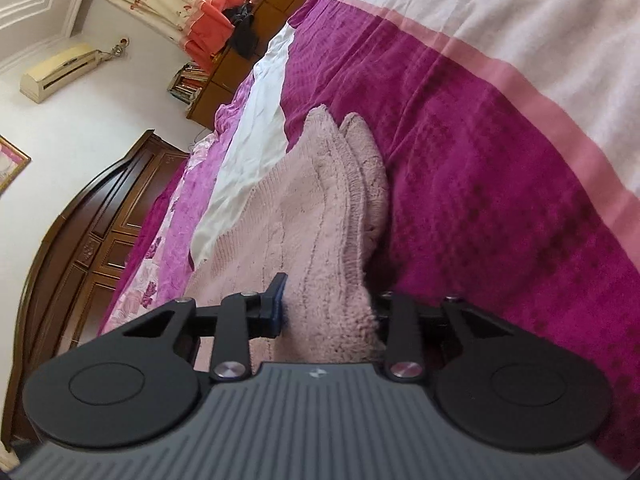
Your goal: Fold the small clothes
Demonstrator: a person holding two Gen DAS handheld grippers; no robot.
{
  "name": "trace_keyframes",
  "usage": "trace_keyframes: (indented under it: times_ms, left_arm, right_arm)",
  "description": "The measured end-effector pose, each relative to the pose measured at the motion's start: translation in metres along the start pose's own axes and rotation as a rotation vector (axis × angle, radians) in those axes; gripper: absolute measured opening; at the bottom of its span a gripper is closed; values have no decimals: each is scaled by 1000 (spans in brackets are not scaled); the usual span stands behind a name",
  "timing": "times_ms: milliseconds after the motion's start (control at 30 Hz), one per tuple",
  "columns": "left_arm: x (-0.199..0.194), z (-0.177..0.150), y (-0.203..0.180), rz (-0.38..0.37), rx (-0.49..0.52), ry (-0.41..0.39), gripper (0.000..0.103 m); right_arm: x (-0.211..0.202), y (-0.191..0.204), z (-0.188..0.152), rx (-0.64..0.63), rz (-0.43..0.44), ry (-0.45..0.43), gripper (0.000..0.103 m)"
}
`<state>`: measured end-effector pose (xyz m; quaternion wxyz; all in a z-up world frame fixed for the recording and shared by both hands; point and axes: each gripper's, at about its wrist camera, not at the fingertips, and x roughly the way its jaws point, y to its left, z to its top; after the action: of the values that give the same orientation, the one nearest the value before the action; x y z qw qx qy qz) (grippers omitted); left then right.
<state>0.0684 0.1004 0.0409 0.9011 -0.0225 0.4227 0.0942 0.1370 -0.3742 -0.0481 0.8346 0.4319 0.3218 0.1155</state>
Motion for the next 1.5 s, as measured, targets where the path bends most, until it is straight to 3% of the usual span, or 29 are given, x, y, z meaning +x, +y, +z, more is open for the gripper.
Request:
trace_keyframes:
  times_ms: [567, 1100, 1500]
  left_arm:
    - [-10, -2, 16, 22, -33, 11, 61]
    - [-18, 0, 40, 27, -19, -25, 61]
    - [-33, 19, 82, 30, -10, -84, 61]
  right_arm:
    - [-5, 33, -11, -68, -100, -100, 32]
    - [-2, 162, -10, -406, -70, -133, 29]
    - [41, 281, -59, -615, 0, -51, 28]
